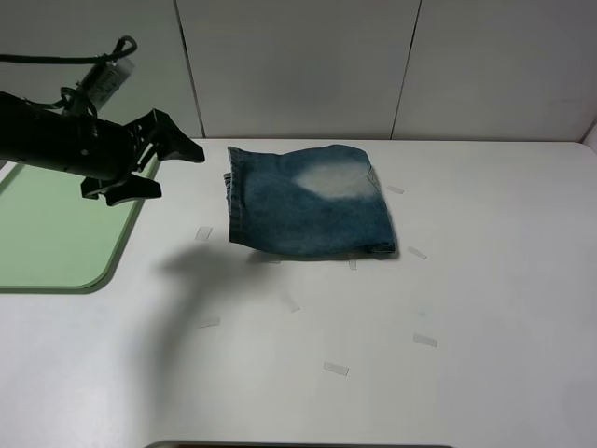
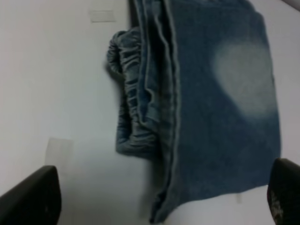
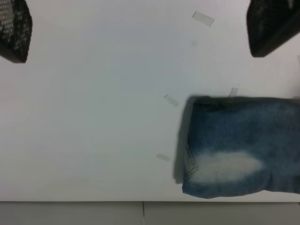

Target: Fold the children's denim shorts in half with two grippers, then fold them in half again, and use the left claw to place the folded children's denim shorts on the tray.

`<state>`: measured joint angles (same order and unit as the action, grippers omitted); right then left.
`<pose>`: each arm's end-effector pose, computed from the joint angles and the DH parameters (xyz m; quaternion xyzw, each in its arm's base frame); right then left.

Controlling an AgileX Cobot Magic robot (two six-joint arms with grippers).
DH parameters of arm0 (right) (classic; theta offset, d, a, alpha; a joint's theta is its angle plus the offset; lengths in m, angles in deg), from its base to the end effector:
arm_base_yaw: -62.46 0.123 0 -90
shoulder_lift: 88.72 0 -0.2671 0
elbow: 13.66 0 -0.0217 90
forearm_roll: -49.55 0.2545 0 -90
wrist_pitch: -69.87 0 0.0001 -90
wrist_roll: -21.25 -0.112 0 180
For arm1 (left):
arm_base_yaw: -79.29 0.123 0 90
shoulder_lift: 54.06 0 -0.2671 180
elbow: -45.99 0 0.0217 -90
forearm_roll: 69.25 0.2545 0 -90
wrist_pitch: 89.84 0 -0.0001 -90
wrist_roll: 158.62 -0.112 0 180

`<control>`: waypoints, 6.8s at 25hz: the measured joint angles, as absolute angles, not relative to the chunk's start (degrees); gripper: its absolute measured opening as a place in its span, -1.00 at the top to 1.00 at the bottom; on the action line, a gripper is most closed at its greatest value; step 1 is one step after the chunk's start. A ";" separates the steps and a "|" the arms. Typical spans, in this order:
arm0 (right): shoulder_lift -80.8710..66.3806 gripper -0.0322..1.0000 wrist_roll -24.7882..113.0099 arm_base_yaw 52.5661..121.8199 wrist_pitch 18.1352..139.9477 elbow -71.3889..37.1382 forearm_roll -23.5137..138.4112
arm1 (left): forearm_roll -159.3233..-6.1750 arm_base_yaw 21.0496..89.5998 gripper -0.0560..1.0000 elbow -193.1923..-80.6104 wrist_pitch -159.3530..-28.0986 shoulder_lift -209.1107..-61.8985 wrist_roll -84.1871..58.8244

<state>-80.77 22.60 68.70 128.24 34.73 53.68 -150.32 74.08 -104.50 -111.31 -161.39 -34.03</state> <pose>0.0359 0.0108 0.2724 -0.0563 0.8396 0.0590 0.5371 0.3310 -0.0709 0.1268 -0.0975 0.9216 -0.2540 0.2769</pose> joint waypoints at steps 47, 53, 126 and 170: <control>-80.77 -0.41 22.60 68.70 128.24 34.73 53.68 | -152.42 60.74 -0.32 -129.75 -103.12 -190.75 -30.96; -80.77 -0.41 22.60 68.70 128.24 34.73 53.68 | -153.20 59.57 0.38 -130.24 -102.48 -192.32 -29.12; -80.77 -0.41 22.60 68.70 128.24 34.73 53.89 | -37.58 83.95 0.68 -148.16 -132.74 -179.92 13.89; -80.77 -0.41 22.60 68.70 128.24 34.73 53.89 | -43.22 83.94 -0.98 -148.16 -129.56 -174.50 26.26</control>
<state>-80.77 22.60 68.70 128.24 34.73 53.89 -43.22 83.94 -148.16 -129.56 -174.50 26.26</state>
